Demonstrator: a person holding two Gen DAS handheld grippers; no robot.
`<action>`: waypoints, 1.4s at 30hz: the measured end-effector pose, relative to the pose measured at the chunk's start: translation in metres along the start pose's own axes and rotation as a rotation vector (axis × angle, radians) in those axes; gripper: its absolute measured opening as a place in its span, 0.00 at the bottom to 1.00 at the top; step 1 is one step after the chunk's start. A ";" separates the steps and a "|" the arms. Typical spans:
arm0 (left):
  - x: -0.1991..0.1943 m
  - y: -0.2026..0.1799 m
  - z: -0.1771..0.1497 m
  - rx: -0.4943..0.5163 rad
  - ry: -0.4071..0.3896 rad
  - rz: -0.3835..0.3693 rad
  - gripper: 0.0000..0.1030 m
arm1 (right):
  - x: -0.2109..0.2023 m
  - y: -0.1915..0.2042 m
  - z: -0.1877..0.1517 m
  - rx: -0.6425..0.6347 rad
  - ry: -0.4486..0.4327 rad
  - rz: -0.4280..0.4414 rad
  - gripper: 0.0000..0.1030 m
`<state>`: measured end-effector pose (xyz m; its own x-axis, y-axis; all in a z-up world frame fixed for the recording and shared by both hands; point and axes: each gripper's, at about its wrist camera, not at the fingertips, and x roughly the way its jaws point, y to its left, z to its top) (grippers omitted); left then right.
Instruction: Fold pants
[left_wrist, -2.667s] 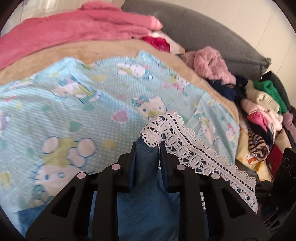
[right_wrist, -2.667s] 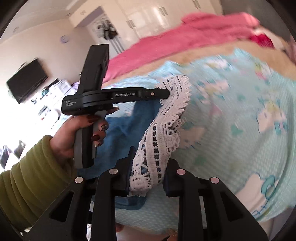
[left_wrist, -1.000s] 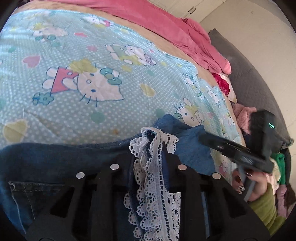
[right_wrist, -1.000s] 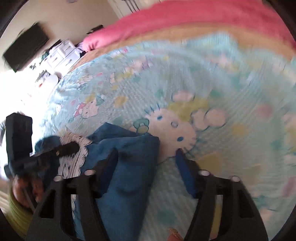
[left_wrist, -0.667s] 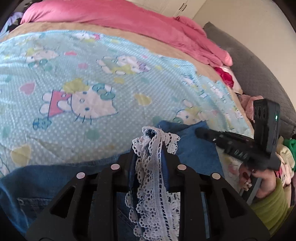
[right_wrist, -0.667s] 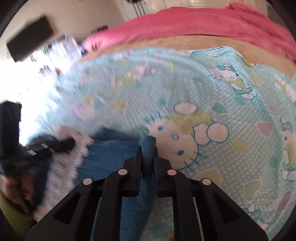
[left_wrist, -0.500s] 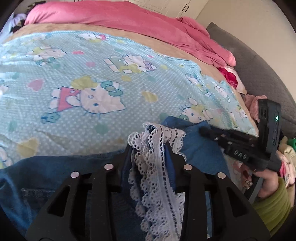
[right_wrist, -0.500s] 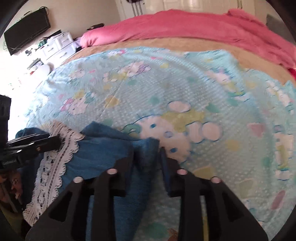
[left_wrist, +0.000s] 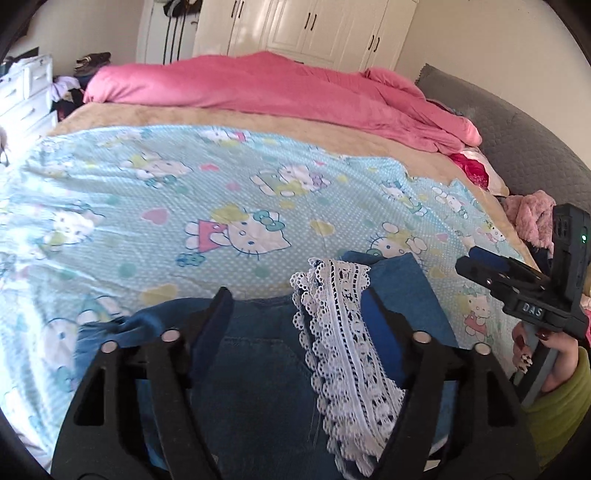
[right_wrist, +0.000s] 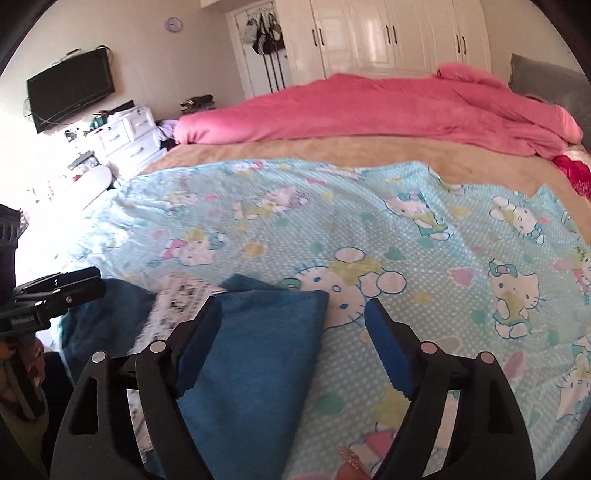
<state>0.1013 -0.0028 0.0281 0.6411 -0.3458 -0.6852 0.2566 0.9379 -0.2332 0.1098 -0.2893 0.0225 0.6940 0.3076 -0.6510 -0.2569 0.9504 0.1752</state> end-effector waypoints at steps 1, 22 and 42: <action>-0.006 0.000 -0.001 0.001 -0.009 -0.001 0.68 | -0.007 0.004 0.000 -0.005 -0.006 0.002 0.81; -0.069 0.019 -0.050 -0.072 -0.018 -0.015 0.91 | -0.069 0.046 -0.025 -0.071 -0.021 0.037 0.93; -0.017 -0.026 -0.106 -0.105 0.169 -0.120 0.90 | -0.035 0.042 -0.098 -0.029 0.196 0.031 0.93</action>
<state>0.0071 -0.0184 -0.0269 0.4785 -0.4535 -0.7519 0.2415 0.8912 -0.3839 0.0093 -0.2644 -0.0197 0.5415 0.3193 -0.7777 -0.2972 0.9380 0.1782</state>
